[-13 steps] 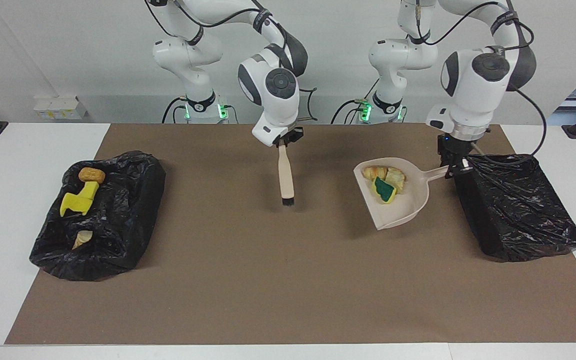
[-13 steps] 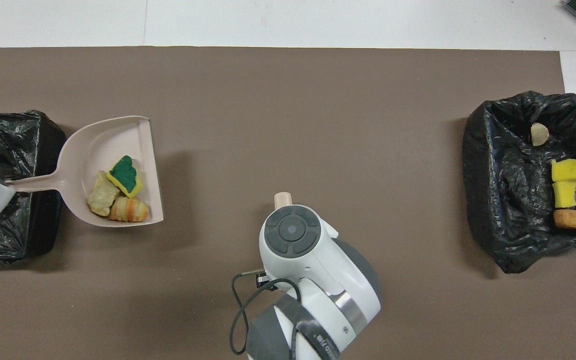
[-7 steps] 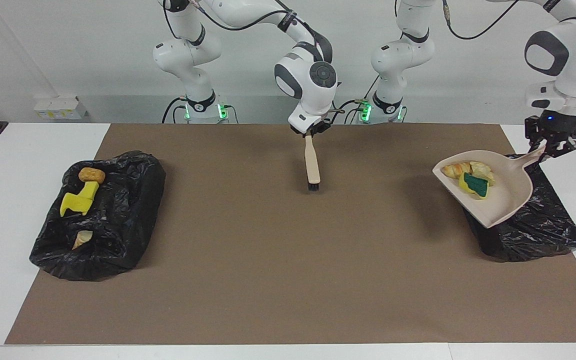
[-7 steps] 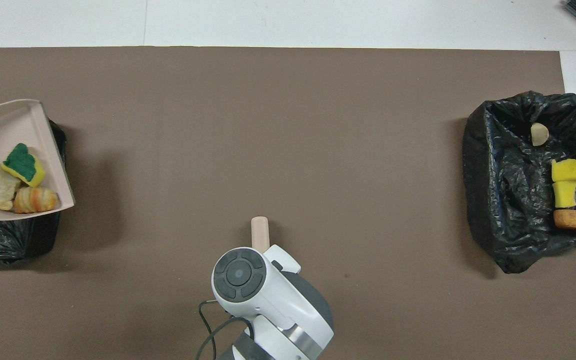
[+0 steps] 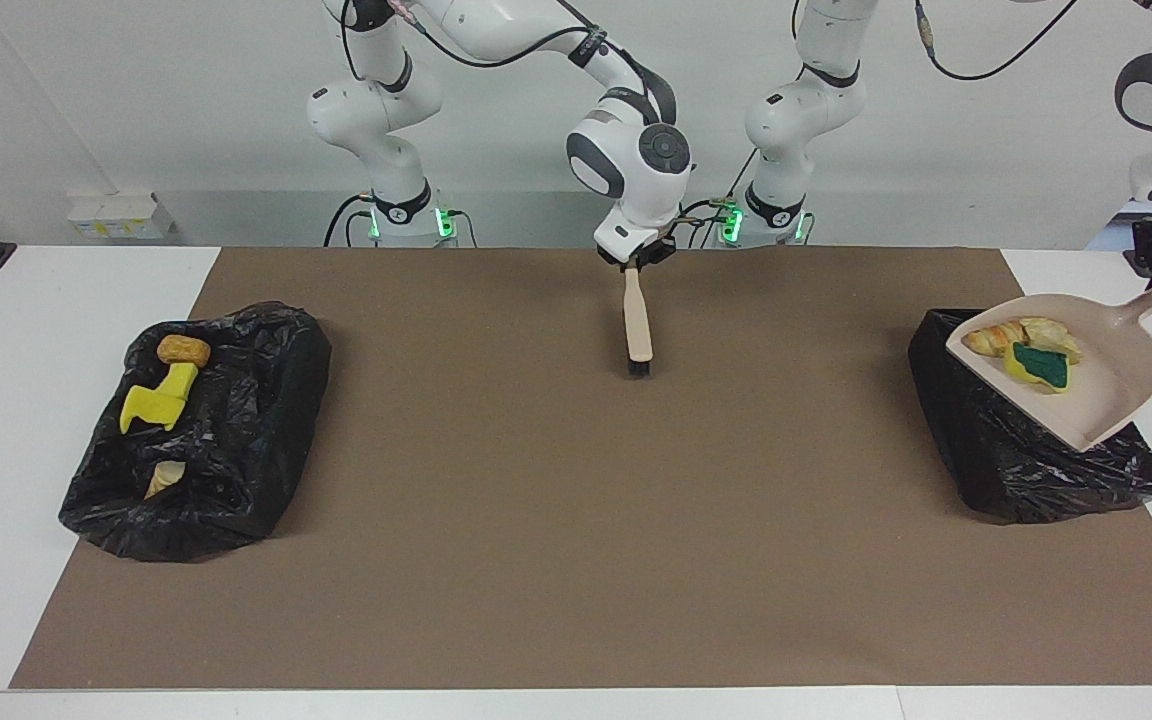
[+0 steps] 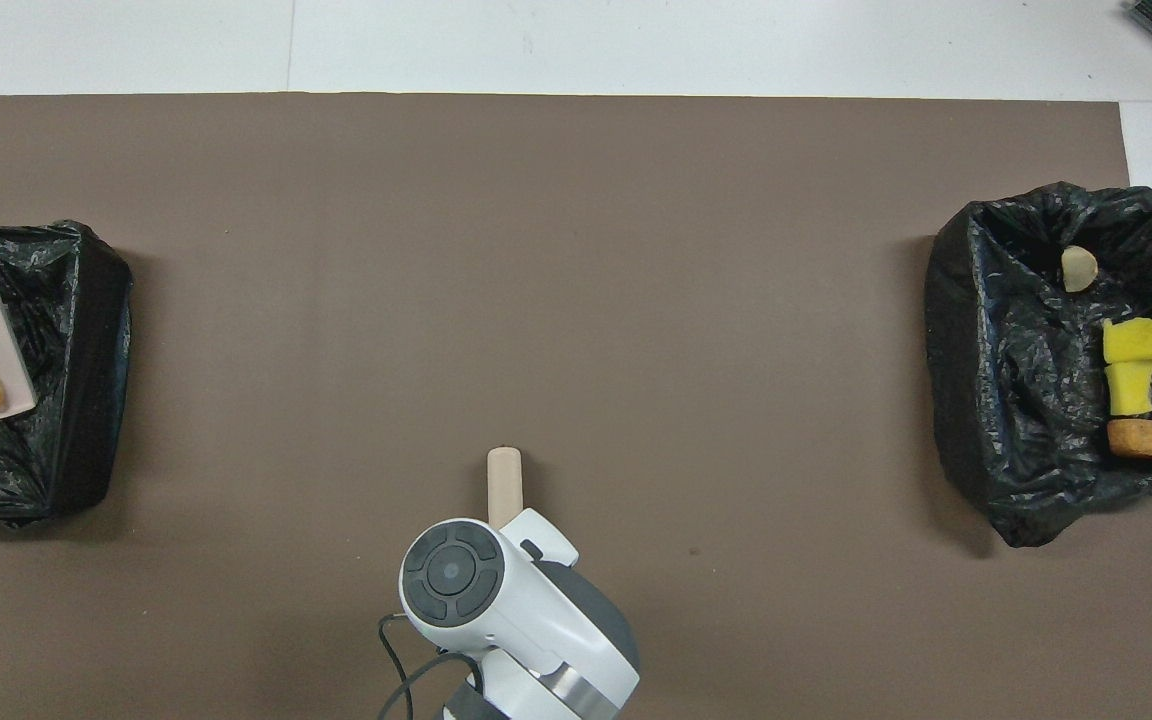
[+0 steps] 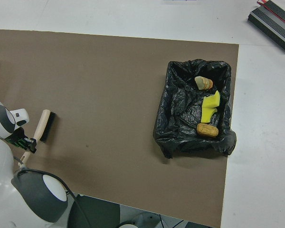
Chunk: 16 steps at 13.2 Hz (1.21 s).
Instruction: Sweep and dump trash in bin
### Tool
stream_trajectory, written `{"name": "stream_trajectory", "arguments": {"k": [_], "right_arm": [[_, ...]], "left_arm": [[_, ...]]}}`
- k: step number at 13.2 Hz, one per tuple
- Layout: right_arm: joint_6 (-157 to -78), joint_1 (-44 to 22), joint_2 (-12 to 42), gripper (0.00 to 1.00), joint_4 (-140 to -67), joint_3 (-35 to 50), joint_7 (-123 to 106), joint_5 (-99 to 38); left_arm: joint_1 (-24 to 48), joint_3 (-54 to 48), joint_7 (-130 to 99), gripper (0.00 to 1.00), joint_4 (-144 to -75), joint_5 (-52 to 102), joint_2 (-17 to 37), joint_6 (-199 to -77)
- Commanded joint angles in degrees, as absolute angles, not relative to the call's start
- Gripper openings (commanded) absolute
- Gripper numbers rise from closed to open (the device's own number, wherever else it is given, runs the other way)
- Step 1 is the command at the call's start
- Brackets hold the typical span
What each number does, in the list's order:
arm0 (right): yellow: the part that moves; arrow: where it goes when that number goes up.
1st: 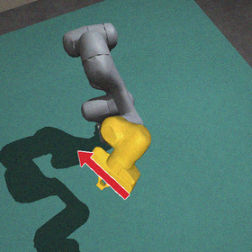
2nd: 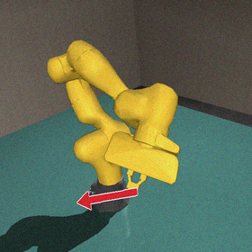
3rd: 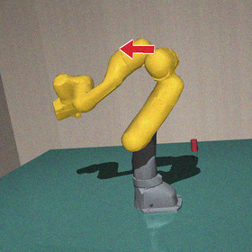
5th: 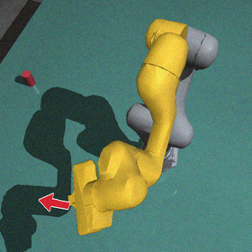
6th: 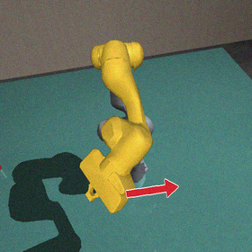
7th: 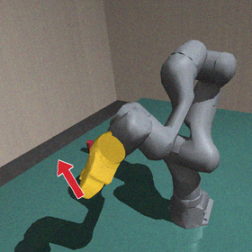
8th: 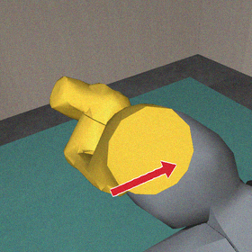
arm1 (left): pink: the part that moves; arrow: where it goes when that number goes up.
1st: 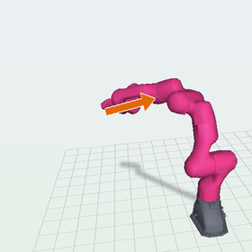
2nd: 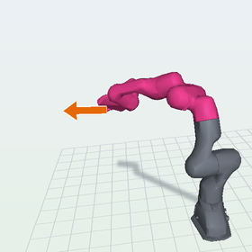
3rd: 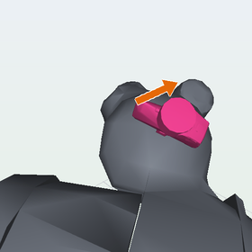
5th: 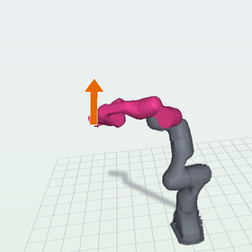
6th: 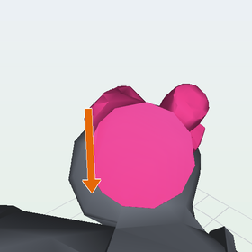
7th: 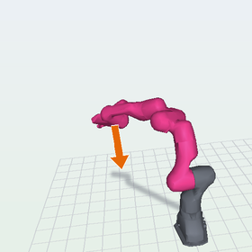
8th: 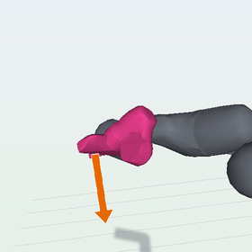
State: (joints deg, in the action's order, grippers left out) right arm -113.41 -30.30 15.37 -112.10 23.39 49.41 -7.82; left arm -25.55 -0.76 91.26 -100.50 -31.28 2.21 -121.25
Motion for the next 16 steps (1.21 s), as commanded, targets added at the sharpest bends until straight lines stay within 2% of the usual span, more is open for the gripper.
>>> {"name": "stream_trajectory", "arguments": {"k": [1,5,8,13,16], "right_arm": [[-112.51,-29.71,14.68,1.0,-111.81,23.56,50.89,-6.5],[-108.2,-28.13,14.68,1.0,-107.41,23.47,50.1,-2.56],[-103.47,-24.27,14.5,1.0,-103.12,23.47,47.92,-0.89],[-90.46,-10.75,8.54,1.0,-95.81,23.64,33.16,-0.26],[-86.14,-3.54,6.34,1.0,-92.29,23.03,21.76,1.22]], "left_arm": [[-26.37,-1.06,90.88,0.0,-99.75,-37.51,2.81,-122.87],[-25.4,-1.14,89.74,0.0,-100.02,-46.04,2.55,-122.78],[-24.0,-1.14,83.44,0.0,-100.81,-54.47,1.85,-122.0],[-21.37,-1.23,80.85,0.0,-101.17,-62.4,-0.08,-121.38],[-17.6,-1.93,79.89,0.0,-101.33,-59.95,-1.67,-114.9]]}}
